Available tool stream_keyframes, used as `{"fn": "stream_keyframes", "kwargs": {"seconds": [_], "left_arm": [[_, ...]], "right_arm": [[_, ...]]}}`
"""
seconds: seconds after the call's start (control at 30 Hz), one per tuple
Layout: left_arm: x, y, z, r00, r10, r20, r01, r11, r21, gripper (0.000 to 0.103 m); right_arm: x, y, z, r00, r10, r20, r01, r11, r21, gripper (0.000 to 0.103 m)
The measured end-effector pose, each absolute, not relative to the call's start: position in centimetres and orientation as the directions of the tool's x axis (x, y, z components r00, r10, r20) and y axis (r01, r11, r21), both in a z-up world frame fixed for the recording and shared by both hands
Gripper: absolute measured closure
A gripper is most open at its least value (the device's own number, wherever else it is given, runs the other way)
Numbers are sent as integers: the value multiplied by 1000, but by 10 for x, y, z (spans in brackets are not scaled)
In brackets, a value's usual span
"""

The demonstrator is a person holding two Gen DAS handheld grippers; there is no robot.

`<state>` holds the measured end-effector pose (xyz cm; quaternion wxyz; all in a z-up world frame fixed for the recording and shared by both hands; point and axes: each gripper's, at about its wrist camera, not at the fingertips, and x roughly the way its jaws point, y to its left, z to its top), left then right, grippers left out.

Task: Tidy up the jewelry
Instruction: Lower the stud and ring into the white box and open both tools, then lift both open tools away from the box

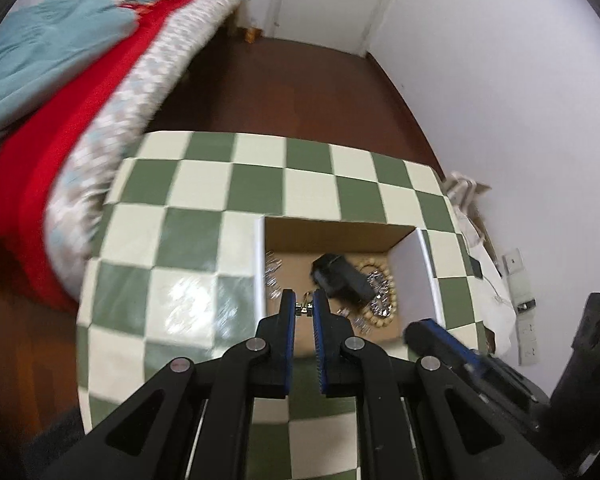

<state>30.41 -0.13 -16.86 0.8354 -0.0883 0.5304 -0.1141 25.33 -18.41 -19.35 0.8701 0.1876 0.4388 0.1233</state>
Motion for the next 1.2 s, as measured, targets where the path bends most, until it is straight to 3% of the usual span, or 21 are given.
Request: {"fn": "stream_keyframes", "kwargs": {"seconds": [0.27, 0.43, 0.47, 0.5, 0.57, 0.6, 0.7, 0.73, 0.77, 0.8, 0.87, 1.0, 1.2], "left_arm": [[355, -4, -197, 294, -320, -901, 91, 947, -307, 97], [365, -1, -200, 268, -323, -908, 60, 946, -319, 91], [366, 0, -199, 273, -310, -911, 54, 950, -307, 82], [367, 1, -197, 282, -289, -915, 46, 956, -288, 74], [368, 5, -192, 311, -253, -916, 36, 966, -255, 20], [366, 8, -189, 333, -237, -913, 30, 970, -241, 15], [362, 16, -183, 362, -174, -916, 14, 983, -182, 13], [360, 18, -182, 371, -145, -917, 8, 988, -153, 7], [355, 20, -181, 385, -105, -917, 3, 994, -113, 1], [351, 22, -181, 396, -72, -915, -1, 997, -79, 1], [339, 25, -181, 416, -17, -909, -12, 1000, -24, 1], [316, 25, -184, 427, 42, -903, -23, 999, 36, 1], [285, 18, -174, 436, 57, -898, -20, 998, 53, 1]], "right_arm": [[298, -189, -218, 498, 470, -729, -21, 847, 531, 90], [315, -195, -236, 440, 508, -741, 41, 813, 581, 88], [316, -197, -238, 438, 506, -743, 55, 810, 584, 79], [317, -199, -239, 437, 511, -740, 61, 804, 591, 61], [316, -203, -238, 447, 497, -744, 80, 806, 587, 40], [315, -204, -237, 451, 500, -740, 82, 802, 592, 39], [311, -209, -229, 475, 463, -749, 91, 820, 564, 38], [309, -211, -227, 477, 436, -763, 100, 836, 540, 35], [308, -210, -223, 474, 386, -792, 111, 866, 488, 25], [306, -211, -220, 475, 343, -810, 119, 887, 446, 13], [305, -210, -216, 453, 235, -860, 148, 931, 333, 5], [300, -204, -213, 409, 78, -909, 148, 978, 150, 0], [288, -204, -200, 385, 14, -923, 119, 991, 64, 0]]}}
